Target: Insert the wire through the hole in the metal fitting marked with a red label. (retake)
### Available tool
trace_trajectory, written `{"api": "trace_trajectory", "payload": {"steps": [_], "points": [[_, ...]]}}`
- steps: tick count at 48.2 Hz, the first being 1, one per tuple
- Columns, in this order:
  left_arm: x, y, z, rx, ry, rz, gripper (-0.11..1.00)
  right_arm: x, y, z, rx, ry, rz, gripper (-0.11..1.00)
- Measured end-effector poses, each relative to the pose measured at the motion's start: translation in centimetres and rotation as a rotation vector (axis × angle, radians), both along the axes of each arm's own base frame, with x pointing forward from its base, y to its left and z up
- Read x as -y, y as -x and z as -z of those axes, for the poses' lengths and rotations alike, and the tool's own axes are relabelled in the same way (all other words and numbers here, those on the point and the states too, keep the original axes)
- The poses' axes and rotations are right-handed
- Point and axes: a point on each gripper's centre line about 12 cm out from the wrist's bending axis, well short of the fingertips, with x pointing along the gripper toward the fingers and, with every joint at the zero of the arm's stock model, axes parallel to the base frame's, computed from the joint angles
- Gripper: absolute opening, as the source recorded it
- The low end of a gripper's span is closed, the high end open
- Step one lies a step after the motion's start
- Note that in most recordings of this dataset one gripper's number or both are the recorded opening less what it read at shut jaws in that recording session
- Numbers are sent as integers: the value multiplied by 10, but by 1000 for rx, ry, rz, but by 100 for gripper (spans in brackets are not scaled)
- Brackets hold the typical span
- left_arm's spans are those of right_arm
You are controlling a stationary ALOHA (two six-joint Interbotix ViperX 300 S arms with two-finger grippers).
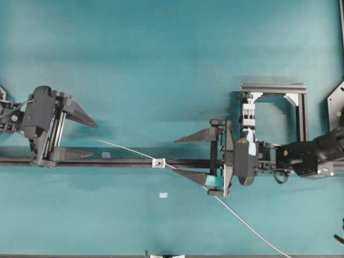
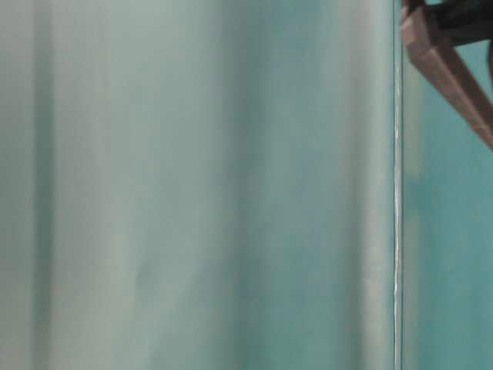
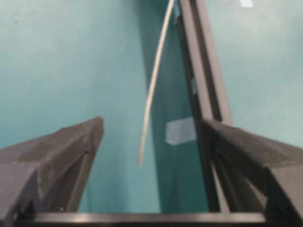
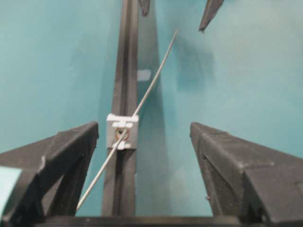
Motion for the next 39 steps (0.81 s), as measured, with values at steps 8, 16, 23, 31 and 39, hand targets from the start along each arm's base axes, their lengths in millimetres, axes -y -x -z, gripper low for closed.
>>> {"api": "trace_trajectory", "payload": {"steps": [8,16,23,31,39], "points": [[-4,-2,-8,32,3,-15,66,10,0,-5,-8,-8,20,86],[-7,-2,-22,93,-7,-15,66,17,-2,-11,-12,-19,35,86],[-9,-2,-31,132,-28,-12,66,23,-1,-12,-18,-26,49,86],[-14,-3,-33,140,-30,-31,66,30,0,-16,-17,-43,67,86],[-18,-3,-32,138,-33,-48,66,37,3,-20,-8,-72,86,86]]}}
